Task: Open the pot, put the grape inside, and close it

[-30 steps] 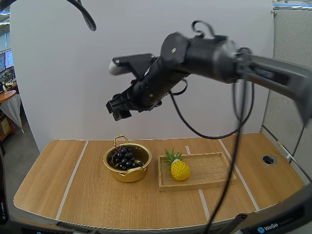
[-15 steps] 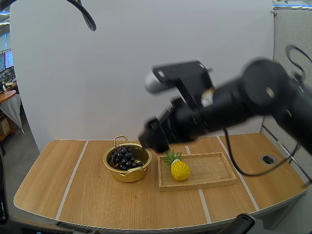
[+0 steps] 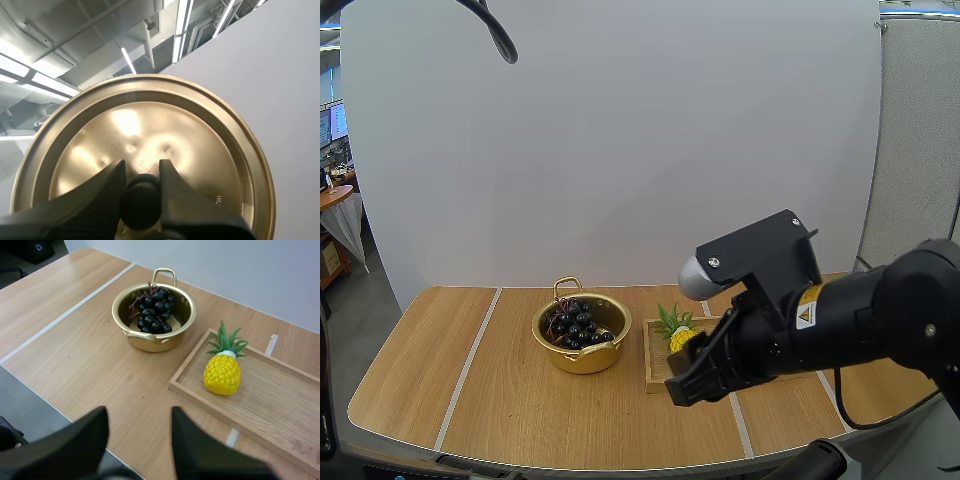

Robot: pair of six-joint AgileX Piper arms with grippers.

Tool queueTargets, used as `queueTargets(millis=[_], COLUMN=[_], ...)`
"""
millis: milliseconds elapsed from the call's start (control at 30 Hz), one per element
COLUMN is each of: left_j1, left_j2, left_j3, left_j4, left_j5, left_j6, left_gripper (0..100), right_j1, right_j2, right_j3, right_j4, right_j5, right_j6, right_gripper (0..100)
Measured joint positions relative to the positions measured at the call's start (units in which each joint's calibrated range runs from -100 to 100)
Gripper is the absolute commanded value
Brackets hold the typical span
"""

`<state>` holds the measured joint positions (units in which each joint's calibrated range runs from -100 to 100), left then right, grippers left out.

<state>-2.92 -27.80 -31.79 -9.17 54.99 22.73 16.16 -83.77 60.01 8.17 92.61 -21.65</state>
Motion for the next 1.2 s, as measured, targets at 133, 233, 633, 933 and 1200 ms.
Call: queueTargets(millis=[133,233,633,933,1200], left_j1=[0.0,0.0,0.0,0.0,0.0], left_j2=[0.0,0.0,0.0,0.0,0.0], left_j3=[0.0,0.0,0.0,0.0,0.0], left_j4=[0.0,0.0,0.0,0.0,0.0], left_j5=[0.0,0.0,0.0,0.0,0.0], left_j6=[0.0,0.0,0.0,0.0,0.0], left_gripper=[0,0,0,0,0], right_j1=[-0.6,-0.81,-1.44,-1.44,-1.44], right_j2=[-1.53,-2.06,-3.29,-3.29,-3.29], right_j3=[0.0,0.0,0.0,0.0,0.0], right_j4=[0.0,0.0,-0.13,-0.09,-0.09], right_j5=[1.62,2.2,2.89,2.89,2.89], right_j6=[0.12,0.2,0.33,0.33,0.33], right_gripper=[0,0,0,0,0])
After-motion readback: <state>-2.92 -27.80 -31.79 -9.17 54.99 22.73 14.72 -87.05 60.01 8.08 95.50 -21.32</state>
